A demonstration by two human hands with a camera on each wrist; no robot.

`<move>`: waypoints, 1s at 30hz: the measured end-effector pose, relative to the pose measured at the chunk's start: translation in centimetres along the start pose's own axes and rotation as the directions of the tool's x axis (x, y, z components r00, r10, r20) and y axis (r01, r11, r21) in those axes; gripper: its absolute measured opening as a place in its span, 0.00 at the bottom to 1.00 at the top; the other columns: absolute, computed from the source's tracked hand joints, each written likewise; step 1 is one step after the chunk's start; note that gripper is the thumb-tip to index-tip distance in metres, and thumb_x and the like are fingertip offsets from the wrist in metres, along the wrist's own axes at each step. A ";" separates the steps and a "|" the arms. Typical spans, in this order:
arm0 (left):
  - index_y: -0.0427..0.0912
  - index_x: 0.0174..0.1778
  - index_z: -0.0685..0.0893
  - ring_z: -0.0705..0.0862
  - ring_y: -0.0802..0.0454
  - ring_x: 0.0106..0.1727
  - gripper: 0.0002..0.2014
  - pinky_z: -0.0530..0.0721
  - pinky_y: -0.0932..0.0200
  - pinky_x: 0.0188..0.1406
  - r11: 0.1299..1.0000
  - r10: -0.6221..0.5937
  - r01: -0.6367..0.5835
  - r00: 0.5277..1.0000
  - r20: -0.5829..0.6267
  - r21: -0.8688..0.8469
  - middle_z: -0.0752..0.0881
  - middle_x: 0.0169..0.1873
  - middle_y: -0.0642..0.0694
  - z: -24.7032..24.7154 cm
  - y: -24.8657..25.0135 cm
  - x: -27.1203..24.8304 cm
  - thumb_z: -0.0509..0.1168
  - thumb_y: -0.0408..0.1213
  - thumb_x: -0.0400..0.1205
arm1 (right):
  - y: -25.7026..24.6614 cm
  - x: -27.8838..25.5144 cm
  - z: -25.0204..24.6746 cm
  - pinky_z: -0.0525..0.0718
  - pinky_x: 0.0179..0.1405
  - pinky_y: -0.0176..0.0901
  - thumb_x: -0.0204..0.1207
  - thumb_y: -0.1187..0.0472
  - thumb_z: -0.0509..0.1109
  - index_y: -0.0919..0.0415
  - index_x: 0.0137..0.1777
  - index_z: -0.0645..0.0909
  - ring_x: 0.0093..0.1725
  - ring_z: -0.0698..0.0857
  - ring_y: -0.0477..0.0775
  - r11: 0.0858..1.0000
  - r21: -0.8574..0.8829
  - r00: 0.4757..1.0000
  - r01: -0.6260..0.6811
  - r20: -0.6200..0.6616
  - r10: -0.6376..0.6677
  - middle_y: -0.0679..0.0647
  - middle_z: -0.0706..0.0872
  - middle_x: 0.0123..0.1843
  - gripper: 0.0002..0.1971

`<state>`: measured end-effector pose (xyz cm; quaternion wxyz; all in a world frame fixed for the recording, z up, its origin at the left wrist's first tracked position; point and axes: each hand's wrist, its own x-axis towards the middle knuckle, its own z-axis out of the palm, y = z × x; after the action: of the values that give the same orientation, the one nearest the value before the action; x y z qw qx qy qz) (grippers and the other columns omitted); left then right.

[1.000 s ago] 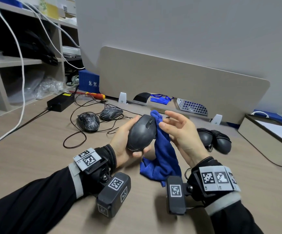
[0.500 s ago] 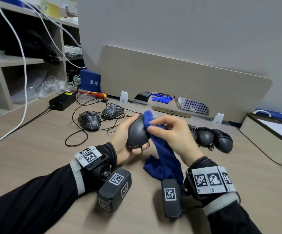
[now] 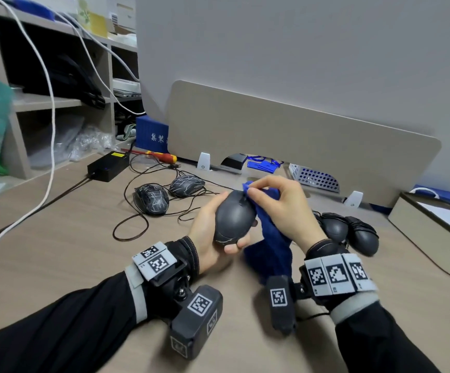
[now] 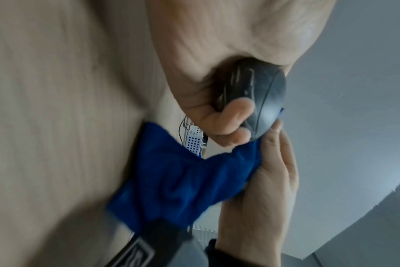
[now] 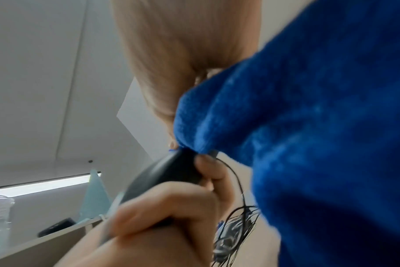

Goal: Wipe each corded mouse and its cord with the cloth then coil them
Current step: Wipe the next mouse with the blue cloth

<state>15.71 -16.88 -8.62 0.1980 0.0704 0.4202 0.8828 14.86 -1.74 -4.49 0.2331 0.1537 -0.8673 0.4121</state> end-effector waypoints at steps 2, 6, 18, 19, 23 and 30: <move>0.40 0.50 0.82 0.73 0.47 0.17 0.21 0.56 0.71 0.12 1.000 0.001 -0.001 1.000 -0.003 -0.002 0.79 0.31 0.38 0.0 0.0 0.1 0.53 0.55 0.86 | -0.3 -0.5 0.5 0.80 0.57 0.42 0.76 0.60 0.78 0.52 0.43 0.90 0.51 0.85 0.44 0.999 -0.002 0.998 0.051 0.044 -0.051 0.47 0.88 0.46 0.02; 0.41 0.46 0.80 0.72 0.47 0.17 0.21 0.58 0.72 0.10 1.000 -0.017 0.017 1.000 -0.019 -0.007 0.75 0.28 0.41 -0.4 0.0 0.4 0.54 0.57 0.86 | -1.6 -1.4 0.4 0.79 0.51 0.36 0.75 0.62 0.79 0.53 0.46 0.92 0.48 0.85 0.49 0.985 0.081 0.965 0.153 0.205 -0.167 0.54 0.86 0.44 0.03; 0.42 0.48 0.79 0.72 0.48 0.15 0.17 0.62 0.72 0.10 0.998 0.059 -0.058 0.997 -0.050 0.020 0.75 0.27 0.42 -0.7 -0.2 0.8 0.55 0.52 0.86 | -1.5 0.5 0.6 0.82 0.52 0.34 0.76 0.60 0.78 0.57 0.43 0.91 0.47 0.87 0.42 0.995 0.077 0.977 0.064 0.197 -0.079 0.45 0.91 0.43 0.02; 0.42 0.50 0.79 0.72 0.47 0.15 0.17 0.62 0.72 0.10 0.998 0.059 -0.057 0.997 -0.050 0.026 0.76 0.28 0.41 -0.8 -0.3 0.7 0.55 0.53 0.86 | -1.2 0.9 0.7 0.82 0.53 0.36 0.77 0.60 0.78 0.57 0.43 0.90 0.47 0.87 0.42 0.996 0.080 0.984 0.035 0.172 -0.049 0.44 0.91 0.42 0.03; 0.41 0.50 0.81 0.74 0.46 0.16 0.19 0.57 0.71 0.11 0.998 0.048 -0.046 0.997 -0.064 0.035 0.79 0.30 0.41 -1.1 -0.1 0.8 0.54 0.54 0.87 | -0.5 1.7 1.4 0.84 0.57 0.48 0.77 0.58 0.77 0.53 0.42 0.89 0.49 0.87 0.46 0.999 0.015 0.997 0.032 0.063 -0.033 0.43 0.90 0.42 0.03; 0.42 0.47 0.82 0.73 0.48 0.16 0.20 0.56 0.70 0.11 0.997 0.029 -0.037 0.994 -0.109 -0.067 0.78 0.28 0.43 -1.6 1.3 1.0 0.54 0.54 0.86 | -1.7 0.6 2.8 0.82 0.53 0.37 0.76 0.61 0.78 0.56 0.45 0.89 0.49 0.86 0.41 0.988 0.109 0.984 0.107 0.132 -0.121 0.44 0.89 0.45 0.01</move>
<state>13.95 -18.37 -8.64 0.1627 0.0227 0.3984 0.9024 14.35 -5.06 -4.57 0.1878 0.2429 -0.8490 0.4300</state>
